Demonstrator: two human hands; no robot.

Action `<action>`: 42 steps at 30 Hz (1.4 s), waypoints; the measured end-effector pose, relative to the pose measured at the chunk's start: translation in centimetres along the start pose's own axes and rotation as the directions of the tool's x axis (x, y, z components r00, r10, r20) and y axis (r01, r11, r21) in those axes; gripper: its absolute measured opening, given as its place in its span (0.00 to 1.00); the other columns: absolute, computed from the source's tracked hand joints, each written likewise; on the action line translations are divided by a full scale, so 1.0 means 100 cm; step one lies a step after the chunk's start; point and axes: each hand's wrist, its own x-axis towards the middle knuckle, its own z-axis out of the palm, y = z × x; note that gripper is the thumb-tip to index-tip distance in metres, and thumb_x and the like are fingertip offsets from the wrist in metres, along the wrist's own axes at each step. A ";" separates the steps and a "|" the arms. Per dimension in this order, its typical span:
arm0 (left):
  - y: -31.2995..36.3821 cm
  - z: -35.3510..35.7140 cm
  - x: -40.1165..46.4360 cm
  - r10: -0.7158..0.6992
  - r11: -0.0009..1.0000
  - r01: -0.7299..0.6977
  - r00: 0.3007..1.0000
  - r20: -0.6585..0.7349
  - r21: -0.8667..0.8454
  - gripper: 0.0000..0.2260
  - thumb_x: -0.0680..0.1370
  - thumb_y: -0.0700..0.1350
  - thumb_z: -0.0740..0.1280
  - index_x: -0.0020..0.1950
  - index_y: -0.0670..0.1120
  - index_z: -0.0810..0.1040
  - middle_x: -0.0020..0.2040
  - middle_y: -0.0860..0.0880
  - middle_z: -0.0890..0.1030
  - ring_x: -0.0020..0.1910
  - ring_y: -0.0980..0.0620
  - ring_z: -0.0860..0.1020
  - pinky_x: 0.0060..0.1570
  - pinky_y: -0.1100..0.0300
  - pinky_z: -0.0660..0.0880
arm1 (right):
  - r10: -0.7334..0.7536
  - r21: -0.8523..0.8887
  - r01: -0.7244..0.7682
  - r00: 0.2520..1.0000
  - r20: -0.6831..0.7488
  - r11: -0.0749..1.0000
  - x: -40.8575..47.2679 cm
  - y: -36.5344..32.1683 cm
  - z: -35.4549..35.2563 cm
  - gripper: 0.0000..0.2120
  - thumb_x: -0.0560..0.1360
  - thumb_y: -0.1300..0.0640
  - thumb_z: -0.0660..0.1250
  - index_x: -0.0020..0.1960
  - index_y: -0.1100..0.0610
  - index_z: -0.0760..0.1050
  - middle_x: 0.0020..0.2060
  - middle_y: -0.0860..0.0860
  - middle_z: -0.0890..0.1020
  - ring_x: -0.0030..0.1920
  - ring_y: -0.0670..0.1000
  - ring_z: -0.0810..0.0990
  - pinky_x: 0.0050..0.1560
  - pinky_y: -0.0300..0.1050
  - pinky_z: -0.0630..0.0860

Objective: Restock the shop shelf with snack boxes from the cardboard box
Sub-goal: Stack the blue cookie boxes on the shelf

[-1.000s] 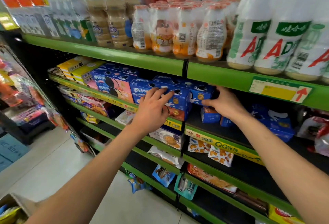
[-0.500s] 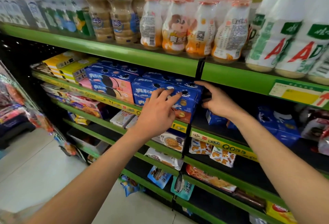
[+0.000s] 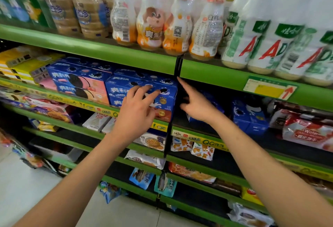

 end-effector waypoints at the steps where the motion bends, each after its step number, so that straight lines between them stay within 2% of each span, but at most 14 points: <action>1: 0.002 0.001 -0.003 0.022 1.000 -0.022 0.998 -0.064 -0.008 0.21 0.77 0.49 0.56 0.66 0.46 0.75 0.65 0.44 0.75 0.65 0.41 0.68 0.60 0.41 0.72 | 0.011 -0.028 -0.013 0.998 -0.069 1.000 -0.006 0.006 -0.003 0.40 0.75 0.62 0.66 0.79 0.42 0.51 0.78 0.50 0.59 0.75 0.53 0.63 0.73 0.49 0.64; 5: 0.025 0.015 -0.017 0.244 0.965 -0.255 0.959 -0.143 -0.063 0.13 0.76 0.40 0.61 0.55 0.41 0.82 0.52 0.44 0.81 0.51 0.41 0.76 0.49 0.47 0.74 | 0.126 -0.364 -0.202 0.967 -0.221 0.909 -0.027 0.037 -0.020 0.32 0.77 0.43 0.64 0.78 0.50 0.59 0.76 0.54 0.64 0.74 0.60 0.64 0.72 0.52 0.64; 7: 0.042 0.027 -0.021 0.326 0.935 -0.329 0.944 -0.048 -0.135 0.10 0.74 0.38 0.64 0.52 0.41 0.83 0.48 0.45 0.81 0.47 0.44 0.77 0.46 0.51 0.75 | 0.255 -0.452 -0.309 0.951 -0.178 0.837 -0.034 0.046 -0.021 0.38 0.75 0.31 0.58 0.78 0.47 0.57 0.79 0.53 0.58 0.75 0.60 0.62 0.71 0.55 0.63; 10: 0.065 0.047 -0.019 0.290 0.931 -0.266 0.955 0.067 -0.250 0.10 0.74 0.36 0.68 0.53 0.41 0.83 0.48 0.46 0.82 0.48 0.45 0.77 0.47 0.51 0.76 | 0.309 -0.468 -0.362 0.932 -0.187 0.806 -0.036 0.045 -0.012 0.48 0.67 0.21 0.54 0.78 0.47 0.54 0.80 0.52 0.53 0.76 0.60 0.61 0.69 0.56 0.66; 16: 0.081 0.066 -0.004 0.110 0.941 -0.064 0.986 0.122 -0.332 0.10 0.75 0.39 0.67 0.56 0.43 0.82 0.53 0.48 0.79 0.53 0.49 0.72 0.51 0.52 0.75 | 0.299 -0.564 -0.425 0.904 -0.306 0.708 -0.029 0.041 -0.001 0.46 0.68 0.26 0.61 0.73 0.55 0.57 0.75 0.57 0.63 0.69 0.63 0.66 0.61 0.57 0.68; 20: 0.085 0.067 -0.002 0.050 0.940 0.008 0.986 0.162 -0.342 0.10 0.77 0.40 0.66 0.57 0.44 0.82 0.55 0.50 0.77 0.55 0.49 0.73 0.54 0.55 0.72 | 0.331 -0.553 -0.442 0.897 -0.293 0.707 -0.043 0.056 -0.020 0.45 0.64 0.27 0.62 0.70 0.53 0.59 0.70 0.58 0.67 0.65 0.65 0.69 0.59 0.57 0.70; 26: 0.104 0.057 0.005 -0.197 0.829 0.315 0.938 0.286 -0.462 0.13 0.79 0.42 0.65 0.63 0.47 0.78 0.57 0.52 0.76 0.57 0.55 0.75 0.58 0.60 0.72 | 0.281 -0.514 -0.379 0.924 -0.260 0.770 -0.071 0.049 -0.046 0.48 0.61 0.26 0.57 0.75 0.48 0.56 0.69 0.55 0.66 0.65 0.65 0.70 0.59 0.58 0.70; 28: 0.115 0.055 0.011 -0.303 0.709 0.426 0.904 0.301 -0.563 0.15 0.80 0.44 0.65 0.67 0.47 0.74 0.56 0.54 0.78 0.53 0.62 0.77 0.52 0.69 0.73 | 0.211 -0.505 -0.346 0.928 -0.306 0.791 -0.088 0.044 -0.050 0.49 0.59 0.25 0.54 0.75 0.48 0.57 0.67 0.54 0.68 0.63 0.64 0.71 0.56 0.57 0.71; 30: 0.127 0.052 0.020 -0.413 0.293 0.592 0.786 0.460 -0.751 0.17 0.81 0.47 0.66 0.68 0.47 0.70 0.54 0.52 0.80 0.48 0.60 0.82 0.46 0.69 0.78 | 0.137 -0.519 -0.298 0.936 -0.325 0.801 -0.106 0.044 -0.056 0.49 0.59 0.26 0.53 0.76 0.47 0.57 0.68 0.54 0.68 0.63 0.63 0.72 0.57 0.56 0.72; 32: 0.132 0.053 0.027 -0.397 -0.142 0.670 0.636 0.662 -0.729 0.19 0.80 0.51 0.68 0.66 0.45 0.71 0.57 0.44 0.81 0.48 0.47 0.85 0.47 0.57 0.82 | 0.098 -0.530 -0.252 0.948 -0.302 0.810 -0.121 0.049 -0.064 0.49 0.59 0.25 0.53 0.77 0.46 0.55 0.70 0.53 0.66 0.65 0.62 0.71 0.58 0.55 0.72; 33: 0.134 0.053 0.029 -0.375 -0.199 0.701 0.592 0.714 -0.685 0.19 0.79 0.53 0.68 0.65 0.44 0.73 0.59 0.41 0.81 0.48 0.43 0.85 0.45 0.54 0.82 | 0.085 -0.525 -0.230 0.955 -0.284 0.820 -0.127 0.053 -0.069 0.50 0.59 0.25 0.52 0.77 0.45 0.54 0.72 0.52 0.65 0.65 0.62 0.71 0.60 0.55 0.71; 37: 0.147 0.060 0.036 -0.457 -0.149 0.779 0.492 0.741 -0.609 0.26 0.77 0.54 0.71 0.69 0.42 0.68 0.61 0.39 0.77 0.40 0.46 0.85 0.32 0.58 0.80 | 0.052 -0.432 -0.134 0.979 -0.197 0.892 -0.147 0.071 -0.087 0.51 0.56 0.28 0.54 0.78 0.44 0.55 0.75 0.48 0.61 0.70 0.58 0.68 0.65 0.53 0.69; 40: 0.152 0.059 0.040 -0.489 -0.125 0.796 0.470 0.735 -0.593 0.31 0.74 0.56 0.73 0.70 0.43 0.67 0.58 0.40 0.78 0.34 0.50 0.84 0.28 0.60 0.76 | 0.018 -0.333 -0.072 0.987 -0.162 0.940 -0.157 0.082 -0.093 0.51 0.56 0.30 0.58 0.78 0.45 0.56 0.76 0.46 0.60 0.73 0.53 0.64 0.70 0.53 0.66; 42: 0.151 0.056 0.038 -0.452 -0.137 0.807 0.465 0.761 -0.574 0.28 0.73 0.58 0.73 0.66 0.45 0.72 0.56 0.42 0.80 0.39 0.48 0.83 0.32 0.56 0.78 | 0.014 -0.210 -0.049 0.986 -0.164 0.977 -0.163 0.088 -0.097 0.50 0.57 0.31 0.62 0.77 0.43 0.56 0.77 0.44 0.59 0.75 0.50 0.63 0.71 0.53 0.66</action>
